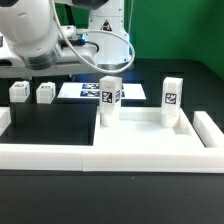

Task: Assemble square table

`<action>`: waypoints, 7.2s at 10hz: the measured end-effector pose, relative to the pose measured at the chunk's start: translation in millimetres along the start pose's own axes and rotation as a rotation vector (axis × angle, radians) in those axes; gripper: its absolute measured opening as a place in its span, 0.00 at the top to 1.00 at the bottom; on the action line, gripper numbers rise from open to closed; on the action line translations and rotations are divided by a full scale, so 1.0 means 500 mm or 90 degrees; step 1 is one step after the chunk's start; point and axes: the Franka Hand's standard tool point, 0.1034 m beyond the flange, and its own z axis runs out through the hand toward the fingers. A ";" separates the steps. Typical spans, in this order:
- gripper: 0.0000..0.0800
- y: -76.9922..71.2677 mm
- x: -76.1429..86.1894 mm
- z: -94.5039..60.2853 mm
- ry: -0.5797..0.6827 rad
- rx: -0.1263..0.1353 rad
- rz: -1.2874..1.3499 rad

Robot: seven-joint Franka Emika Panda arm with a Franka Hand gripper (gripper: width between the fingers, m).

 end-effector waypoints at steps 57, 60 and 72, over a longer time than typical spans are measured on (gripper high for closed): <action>0.64 -0.181 -0.039 -0.411 0.468 -0.071 -0.144; 0.64 -0.294 0.033 -0.408 0.637 0.002 -0.098; 0.64 -0.451 0.205 -0.388 0.901 -0.045 -0.039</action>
Offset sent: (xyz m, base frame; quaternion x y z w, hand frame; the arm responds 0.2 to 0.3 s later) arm 0.0000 0.0000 0.0000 0.0000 0.0000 0.0000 1.0000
